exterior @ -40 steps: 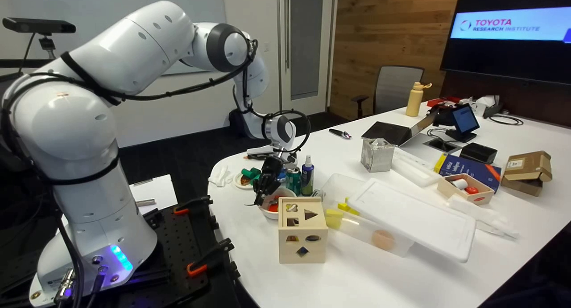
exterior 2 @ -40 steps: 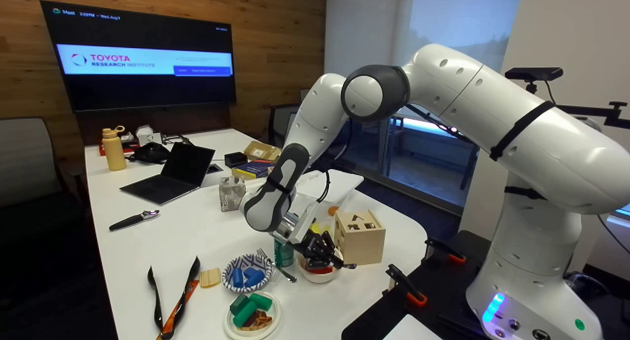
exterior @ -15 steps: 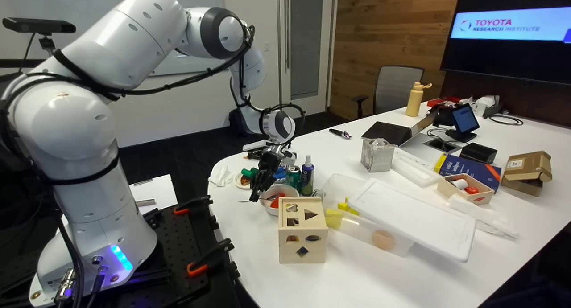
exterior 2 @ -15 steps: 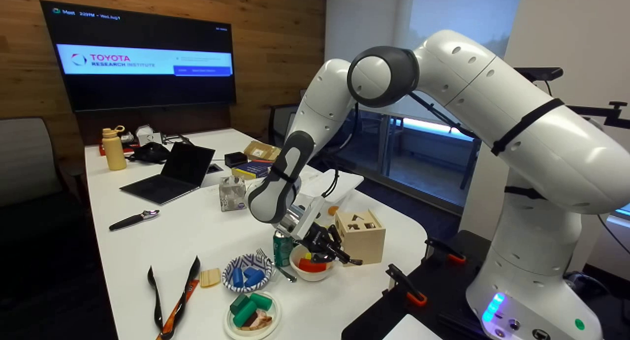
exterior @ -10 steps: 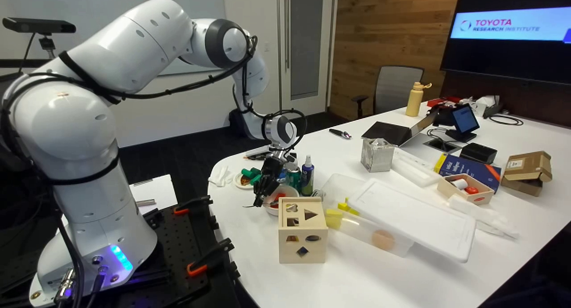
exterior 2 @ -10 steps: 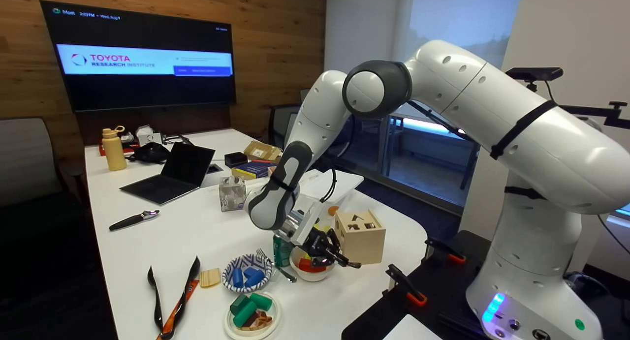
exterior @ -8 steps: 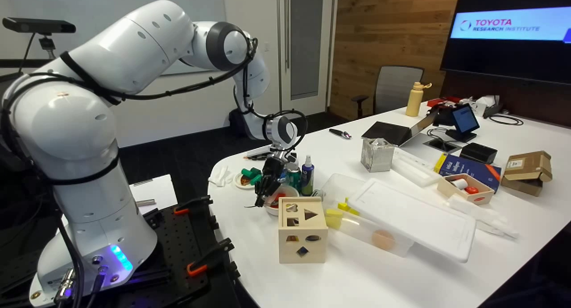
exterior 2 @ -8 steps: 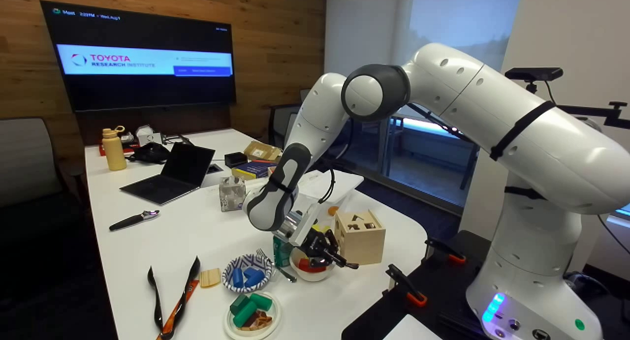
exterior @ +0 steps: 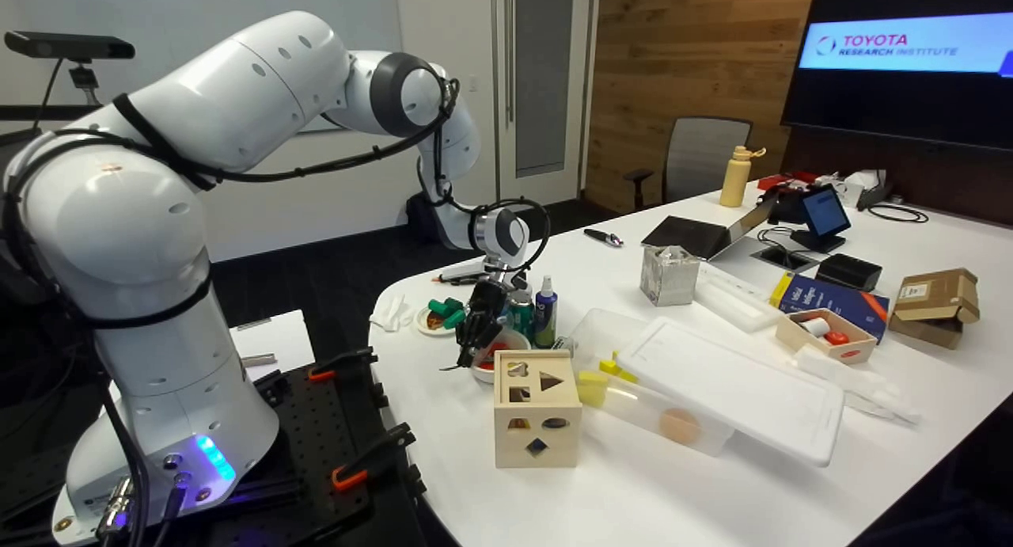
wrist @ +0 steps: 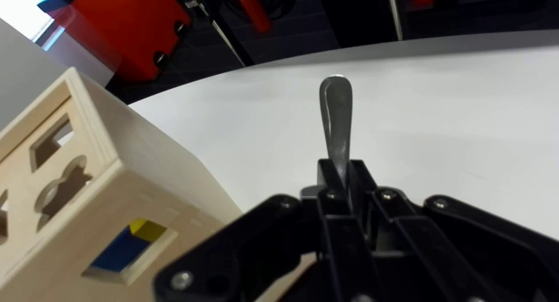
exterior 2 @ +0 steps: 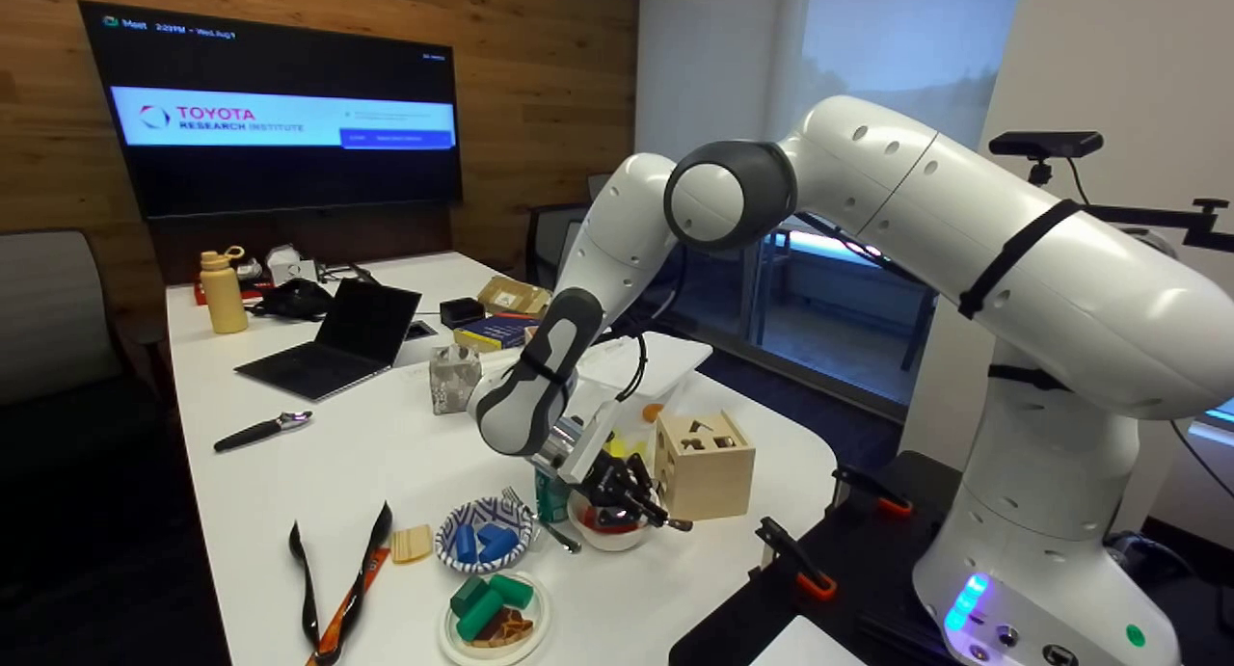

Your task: Use the spoon to move one of the blocks to the table

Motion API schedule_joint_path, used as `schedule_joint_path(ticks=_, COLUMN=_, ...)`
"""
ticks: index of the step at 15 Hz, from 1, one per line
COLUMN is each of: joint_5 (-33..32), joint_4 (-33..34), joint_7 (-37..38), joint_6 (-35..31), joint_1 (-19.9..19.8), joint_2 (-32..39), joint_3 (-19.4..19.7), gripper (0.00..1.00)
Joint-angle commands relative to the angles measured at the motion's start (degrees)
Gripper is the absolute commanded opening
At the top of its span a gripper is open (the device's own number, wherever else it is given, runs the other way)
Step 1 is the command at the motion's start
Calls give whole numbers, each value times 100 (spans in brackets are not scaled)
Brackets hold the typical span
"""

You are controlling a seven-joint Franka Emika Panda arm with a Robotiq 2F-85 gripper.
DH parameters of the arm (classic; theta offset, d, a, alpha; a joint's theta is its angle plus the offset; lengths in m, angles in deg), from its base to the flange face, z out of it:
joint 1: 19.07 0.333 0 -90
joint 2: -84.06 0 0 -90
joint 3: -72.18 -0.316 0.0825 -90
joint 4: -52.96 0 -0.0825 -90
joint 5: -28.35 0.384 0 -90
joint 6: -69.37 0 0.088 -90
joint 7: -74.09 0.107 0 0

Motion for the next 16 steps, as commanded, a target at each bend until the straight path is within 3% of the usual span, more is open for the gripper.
schedule_joint_path(ticks=1, joint_5=-11, joint_4=56, joint_7=-309, joint_6=-10, joint_1=-89, joint_2=-61, joint_3=-128, gripper=3)
schedule_joint_path(ticks=8, joint_5=22, joint_4=19, joint_7=-898, joint_6=-127, joint_1=-233, joint_2=-136, joint_3=-304, gripper=3)
schedule_joint_path(ticks=16, joint_5=-330, joint_4=82, joint_7=-347, joint_6=371, joint_1=66, joint_2=-124, joint_3=-33, gripper=3)
